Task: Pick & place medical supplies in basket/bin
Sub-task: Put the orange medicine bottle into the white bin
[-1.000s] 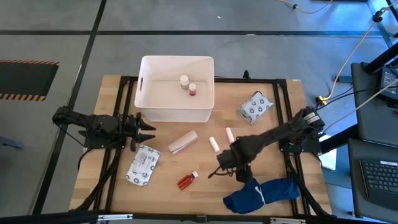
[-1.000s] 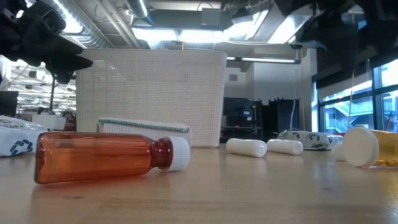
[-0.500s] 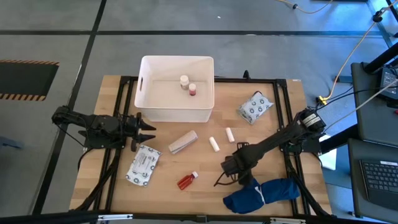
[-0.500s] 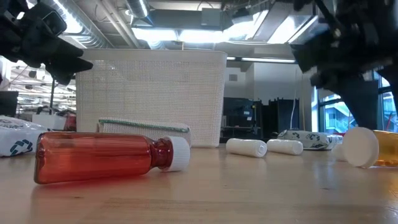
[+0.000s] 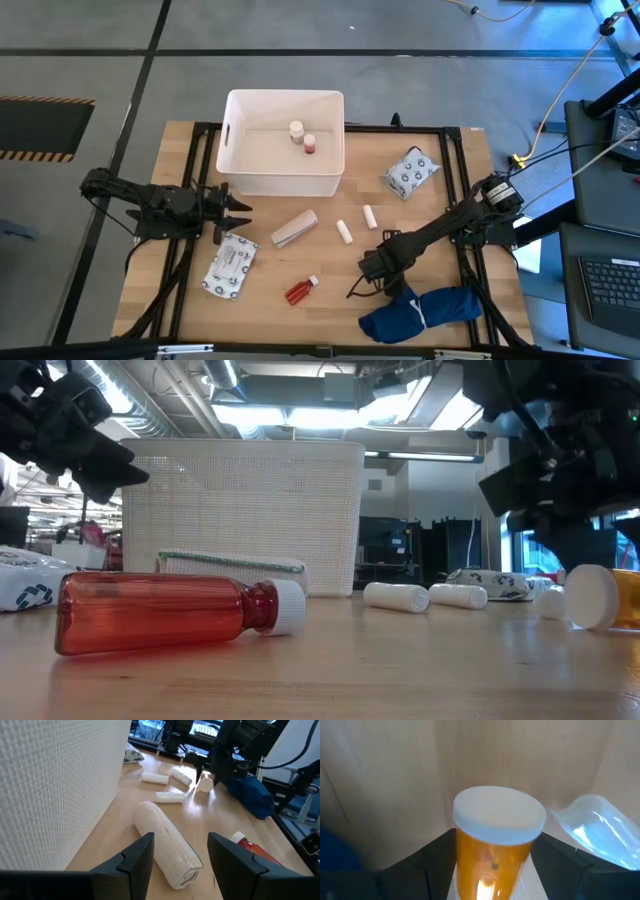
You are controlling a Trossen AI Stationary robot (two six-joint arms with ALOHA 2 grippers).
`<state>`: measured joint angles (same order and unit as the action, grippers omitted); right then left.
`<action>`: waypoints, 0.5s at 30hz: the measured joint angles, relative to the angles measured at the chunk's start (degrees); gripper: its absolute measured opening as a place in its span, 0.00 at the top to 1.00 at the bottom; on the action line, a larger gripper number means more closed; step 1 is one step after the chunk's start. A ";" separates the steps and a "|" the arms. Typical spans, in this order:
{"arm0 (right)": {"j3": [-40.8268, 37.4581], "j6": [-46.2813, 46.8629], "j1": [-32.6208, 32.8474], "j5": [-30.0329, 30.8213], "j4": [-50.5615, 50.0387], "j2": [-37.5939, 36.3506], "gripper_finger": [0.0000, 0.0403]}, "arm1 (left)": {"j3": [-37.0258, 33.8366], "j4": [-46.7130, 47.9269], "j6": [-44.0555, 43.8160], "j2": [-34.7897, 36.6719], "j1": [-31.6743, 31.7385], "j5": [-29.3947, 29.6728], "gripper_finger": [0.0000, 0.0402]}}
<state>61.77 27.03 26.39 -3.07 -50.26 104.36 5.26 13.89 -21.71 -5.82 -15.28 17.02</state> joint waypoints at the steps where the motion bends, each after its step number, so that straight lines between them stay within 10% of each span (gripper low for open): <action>1: -0.36 0.56 0.00 0.02 0.65 0.00 0.40 | -0.02 0.00 -0.54 -0.09 0.01 0.00 0.55; 15: -0.14 2.75 -0.02 -0.04 7.12 0.00 0.55 | 0.00 -8.52 3.43 -1.60 0.00 0.00 0.55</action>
<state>61.63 29.78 26.37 -3.11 -43.14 104.36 5.26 5.37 -18.28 -7.42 -15.28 17.02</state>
